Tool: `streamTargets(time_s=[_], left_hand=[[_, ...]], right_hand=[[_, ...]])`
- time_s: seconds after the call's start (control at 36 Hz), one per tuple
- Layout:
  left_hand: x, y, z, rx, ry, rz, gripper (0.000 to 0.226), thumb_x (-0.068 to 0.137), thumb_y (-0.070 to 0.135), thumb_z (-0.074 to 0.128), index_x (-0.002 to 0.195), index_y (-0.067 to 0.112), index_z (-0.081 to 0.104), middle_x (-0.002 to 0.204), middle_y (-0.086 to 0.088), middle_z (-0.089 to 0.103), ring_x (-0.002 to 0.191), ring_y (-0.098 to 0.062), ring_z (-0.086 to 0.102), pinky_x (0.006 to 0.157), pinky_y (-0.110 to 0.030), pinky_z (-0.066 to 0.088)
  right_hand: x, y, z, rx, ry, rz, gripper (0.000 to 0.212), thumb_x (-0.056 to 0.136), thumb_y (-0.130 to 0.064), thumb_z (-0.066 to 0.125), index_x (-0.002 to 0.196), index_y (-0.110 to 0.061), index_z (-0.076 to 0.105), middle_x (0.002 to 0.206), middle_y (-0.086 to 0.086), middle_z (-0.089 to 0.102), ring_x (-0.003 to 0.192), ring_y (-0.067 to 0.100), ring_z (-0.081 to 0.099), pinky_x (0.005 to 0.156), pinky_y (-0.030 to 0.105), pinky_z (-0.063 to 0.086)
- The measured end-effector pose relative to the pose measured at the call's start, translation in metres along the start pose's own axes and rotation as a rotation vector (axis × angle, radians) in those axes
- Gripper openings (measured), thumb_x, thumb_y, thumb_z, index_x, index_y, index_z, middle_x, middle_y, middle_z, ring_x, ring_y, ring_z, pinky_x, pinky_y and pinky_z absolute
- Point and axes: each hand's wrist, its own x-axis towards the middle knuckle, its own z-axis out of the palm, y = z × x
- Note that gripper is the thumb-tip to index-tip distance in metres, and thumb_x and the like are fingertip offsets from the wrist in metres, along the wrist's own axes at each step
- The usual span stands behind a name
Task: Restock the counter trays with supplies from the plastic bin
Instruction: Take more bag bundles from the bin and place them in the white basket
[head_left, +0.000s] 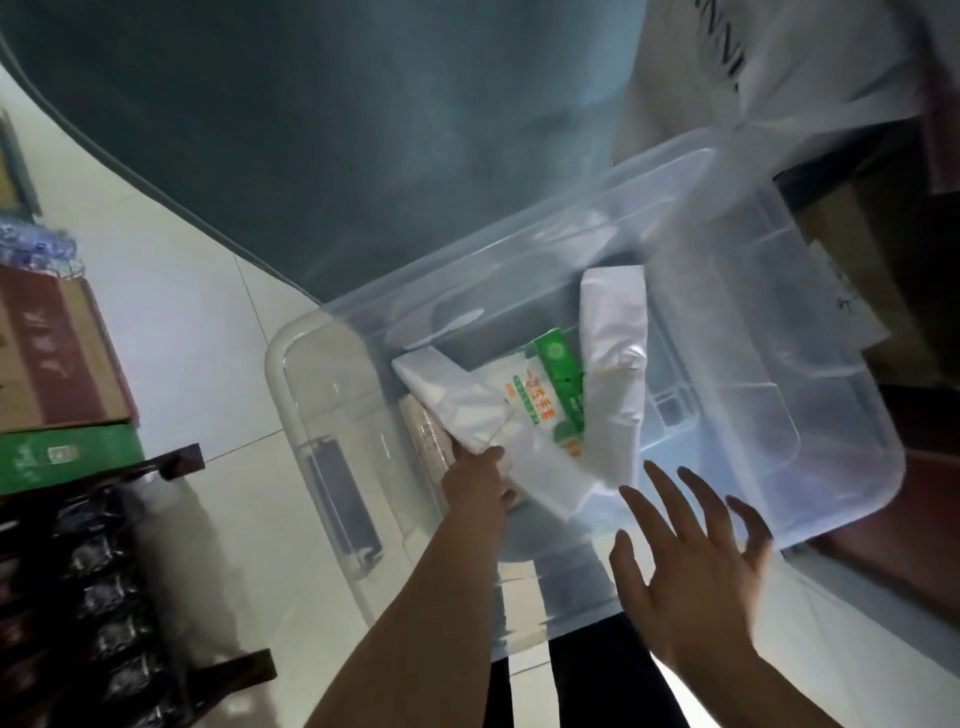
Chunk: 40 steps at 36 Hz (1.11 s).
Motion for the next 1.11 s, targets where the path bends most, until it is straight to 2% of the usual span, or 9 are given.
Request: streamTargets(time_s=[0.06,0.36,0.5,0.61,0.72,0.81,0.89,0.97,1.11], left_hand=[[0.003,0.001,0.004,-0.082,0.015,-0.013,0.034,0.084,0.002,0.07,0.096,0.032,0.06,0.115,-0.012,0.064,0.107,-0.035,0.062,0.085,-0.049,0.058],[-0.09,0.033,-0.035,-0.234,-0.095,-0.076,0.041,0.089,-0.002,0.067,0.128,-0.002,0.057,0.106,-0.018,0.067,0.09,-0.03,0.065,0.056,-0.04,0.054],[-0.172,0.054,-0.083,-0.278,-0.359,-0.068,0.047,0.086,0.0,0.065,0.132,-0.005,0.055,0.12,-0.024,0.069,0.109,-0.035,0.066,0.088,-0.048,0.056],[-0.229,0.063,-0.124,-0.228,-0.516,0.056,0.056,0.071,0.005,0.074,0.124,0.016,0.061,0.111,-0.015,0.076,0.093,-0.027,0.075,0.066,-0.038,0.062],[-0.272,0.074,-0.157,-0.195,-0.606,0.106,0.073,0.067,0.011,0.086,0.135,0.007,0.06,0.126,-0.017,0.068,0.109,-0.028,0.07,0.092,-0.038,0.056],[-0.3,0.077,-0.183,-0.146,-0.685,0.151,0.059,0.049,0.015,0.098,0.104,0.004,0.079,0.107,-0.013,0.076,0.094,-0.019,0.075,0.076,-0.026,0.06],[-0.317,0.071,-0.207,-0.187,-0.595,0.249,0.012,0.072,0.006,0.077,0.082,0.008,0.082,0.085,-0.006,0.078,0.078,-0.018,0.076,0.058,-0.024,0.059],[-0.333,0.074,-0.222,-0.296,-0.685,0.2,0.036,0.059,0.003,0.083,0.093,0.0,0.073,0.079,-0.01,0.074,0.066,-0.02,0.074,0.05,-0.028,0.058],[-0.358,0.087,-0.232,0.021,-0.749,0.366,0.022,0.078,0.025,0.062,0.084,0.01,0.077,0.08,-0.01,0.071,0.063,-0.021,0.068,0.049,-0.028,0.051]], right_hand=[[0.0,0.002,0.001,0.023,0.012,-0.01,0.045,0.087,-0.044,0.04,0.114,-0.028,0.071,0.137,-0.002,0.06,0.131,0.025,0.05,0.106,0.055,0.025],[0.004,-0.002,-0.046,0.445,-0.132,0.076,0.036,0.087,-0.02,0.065,0.123,-0.019,0.065,0.137,0.005,0.059,0.121,0.025,0.059,0.103,0.048,0.033],[0.01,0.002,-0.099,0.727,-0.153,-0.009,0.065,0.082,-0.019,0.077,0.138,-0.033,0.047,0.145,-0.01,0.048,0.135,0.009,0.042,0.11,0.031,0.03],[0.017,-0.019,-0.147,0.818,-0.197,-0.226,0.073,0.077,-0.026,0.082,0.139,-0.038,0.046,0.148,-0.015,0.043,0.138,-0.003,0.034,0.115,0.026,0.029],[0.023,-0.058,-0.195,0.805,-0.188,-0.478,0.066,0.079,-0.038,0.078,0.137,-0.047,0.047,0.148,-0.025,0.039,0.139,-0.005,0.029,0.113,0.021,0.022],[0.023,-0.091,-0.23,0.774,-0.124,-0.66,0.045,0.081,-0.037,0.075,0.125,-0.034,0.064,0.134,-0.024,0.054,0.128,-0.008,0.043,0.107,0.009,0.024],[0.011,-0.114,-0.255,0.853,-0.124,-0.692,0.026,0.085,-0.038,0.07,0.106,-0.022,0.075,0.105,-0.016,0.072,0.101,0.001,0.063,0.091,0.015,0.045],[-0.004,-0.124,-0.266,0.904,-0.15,-0.61,0.014,0.085,-0.028,0.074,0.099,-0.024,0.076,0.091,-0.012,0.073,0.087,0.007,0.066,0.08,0.027,0.051],[-0.036,-0.13,-0.27,1.089,-0.15,-0.433,0.016,0.085,-0.014,0.073,0.086,0.002,0.073,0.074,0.007,0.068,0.071,0.011,0.058,0.069,0.031,0.046]])
